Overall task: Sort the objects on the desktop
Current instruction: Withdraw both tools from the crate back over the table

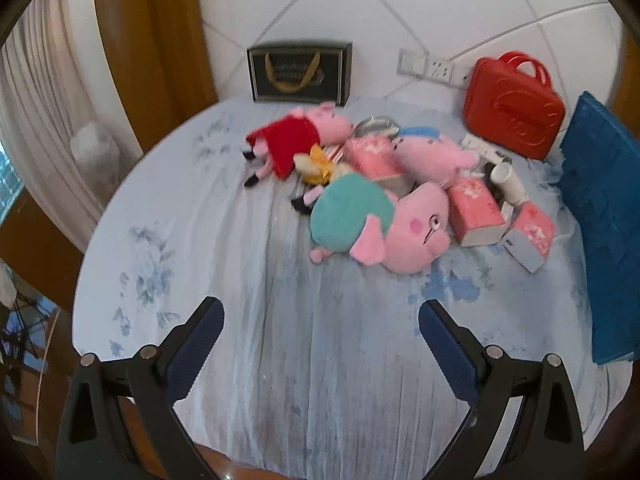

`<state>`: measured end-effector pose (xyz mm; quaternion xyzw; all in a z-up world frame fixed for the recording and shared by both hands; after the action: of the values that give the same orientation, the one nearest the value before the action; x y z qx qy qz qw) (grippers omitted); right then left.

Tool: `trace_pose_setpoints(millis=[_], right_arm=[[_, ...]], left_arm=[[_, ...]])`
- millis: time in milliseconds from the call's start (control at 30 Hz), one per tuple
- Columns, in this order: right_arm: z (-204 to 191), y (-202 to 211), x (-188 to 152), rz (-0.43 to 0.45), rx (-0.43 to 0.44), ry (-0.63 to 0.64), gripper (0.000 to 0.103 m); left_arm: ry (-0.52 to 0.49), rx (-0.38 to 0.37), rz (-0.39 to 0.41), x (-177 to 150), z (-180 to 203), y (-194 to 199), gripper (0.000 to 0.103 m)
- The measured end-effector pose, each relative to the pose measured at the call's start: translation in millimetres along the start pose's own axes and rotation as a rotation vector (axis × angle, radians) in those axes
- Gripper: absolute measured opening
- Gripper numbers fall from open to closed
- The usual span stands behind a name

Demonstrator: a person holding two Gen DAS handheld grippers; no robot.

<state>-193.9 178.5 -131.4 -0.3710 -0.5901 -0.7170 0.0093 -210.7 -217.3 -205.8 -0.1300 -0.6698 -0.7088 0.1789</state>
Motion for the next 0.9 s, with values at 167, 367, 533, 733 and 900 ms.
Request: trace_pose_setpoints(millis=[167,367,533,733,900], right_arm=[[-9,-55,4,-0.087,0.06,-0.021,0.103],[-38,-114,8,-0.194,0.118,-0.016,0.103],[-64,-141,15,-0.247,0.128,-0.023,0.103],[-56,-150,27,-0.25,0.073,-0.121,0.103],[-23,-157,26,-0.263,-0.028,-0.215,0.103]], left_arm=[[0.004,0.032,-0.069,5,-2,-32,0.099],[0.005,0.031,-0.125,19,-7,-65,0.099],[-0.039,0.019,-0.133,49,-8,-83,0.099],[-0.171,-0.026,-0.123,88,16,-95,0.099],[-0.292,-0.096,-0.145,98,65,-112,0.099]])
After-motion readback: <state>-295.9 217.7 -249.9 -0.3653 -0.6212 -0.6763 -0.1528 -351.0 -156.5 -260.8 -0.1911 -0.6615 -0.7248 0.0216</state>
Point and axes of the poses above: each gripper's, at about its wrist camera, not at the fingertips, and y roughly against the way its jaws point, z to its right, x to its top, the point moved 9 cm from there along -y, roughly the way its jaws point, and after that the axes turned 10 degrees about -z, right-handed, at the moved point
